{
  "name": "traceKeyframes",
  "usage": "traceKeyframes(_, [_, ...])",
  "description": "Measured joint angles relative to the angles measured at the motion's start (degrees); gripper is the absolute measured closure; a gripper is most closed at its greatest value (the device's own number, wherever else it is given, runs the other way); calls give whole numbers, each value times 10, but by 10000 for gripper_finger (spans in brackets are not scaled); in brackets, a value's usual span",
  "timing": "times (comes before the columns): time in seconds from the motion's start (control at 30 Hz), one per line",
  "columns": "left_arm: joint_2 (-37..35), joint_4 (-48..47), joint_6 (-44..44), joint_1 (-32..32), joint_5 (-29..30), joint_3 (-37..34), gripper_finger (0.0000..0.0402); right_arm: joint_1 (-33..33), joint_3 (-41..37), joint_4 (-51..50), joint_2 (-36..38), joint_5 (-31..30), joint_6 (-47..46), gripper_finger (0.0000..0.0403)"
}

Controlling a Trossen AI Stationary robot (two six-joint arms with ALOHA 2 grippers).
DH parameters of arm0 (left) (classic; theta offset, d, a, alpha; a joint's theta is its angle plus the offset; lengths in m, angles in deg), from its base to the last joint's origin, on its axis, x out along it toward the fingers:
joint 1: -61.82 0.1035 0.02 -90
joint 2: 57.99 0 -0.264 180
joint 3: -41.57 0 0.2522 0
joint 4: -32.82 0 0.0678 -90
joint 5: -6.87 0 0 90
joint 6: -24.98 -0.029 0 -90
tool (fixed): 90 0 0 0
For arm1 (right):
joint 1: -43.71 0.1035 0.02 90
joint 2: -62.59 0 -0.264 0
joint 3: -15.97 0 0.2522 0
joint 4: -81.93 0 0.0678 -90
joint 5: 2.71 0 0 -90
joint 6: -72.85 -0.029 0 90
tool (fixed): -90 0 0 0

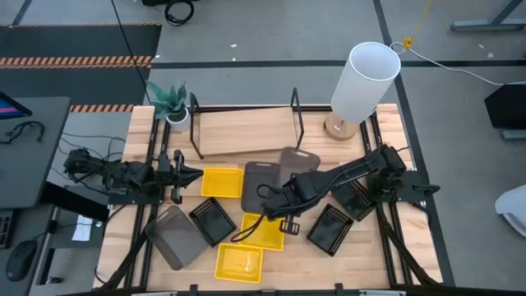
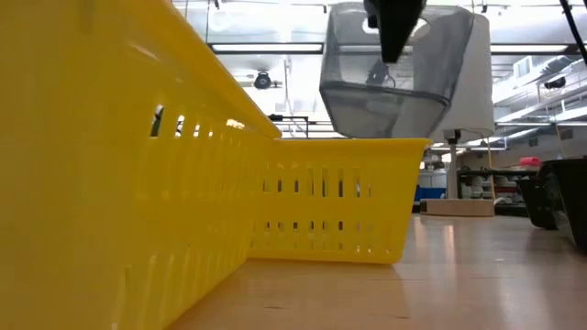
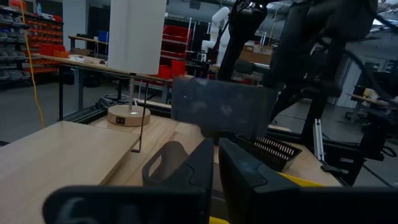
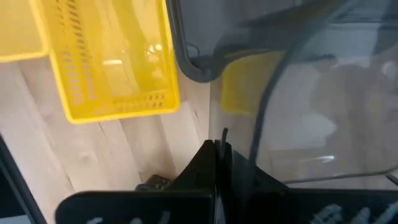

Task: Stack baskets on shelf by color
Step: Stack the top right black transparent bin on the top left black transparent bin

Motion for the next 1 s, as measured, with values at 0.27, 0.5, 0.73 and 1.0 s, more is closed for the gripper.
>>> traceKeyframes(0.27, [0, 0, 0, 0, 0, 0, 372, -5, 76, 19, 0, -34, 50, 398])
traceKeyframes(0.5, [0, 0, 0, 0, 0, 0, 367, -8, 103, 58, 0, -53, 92, 398])
traceKeyframes(0.73, [0, 1, 0, 0, 0, 0, 371, -13, 133, 84, -34, -41, 131, 398])
traceKeyframes(1.0, [0, 4, 0, 0, 0, 0, 368, -24, 224, 30, -125, -23, 158, 398])
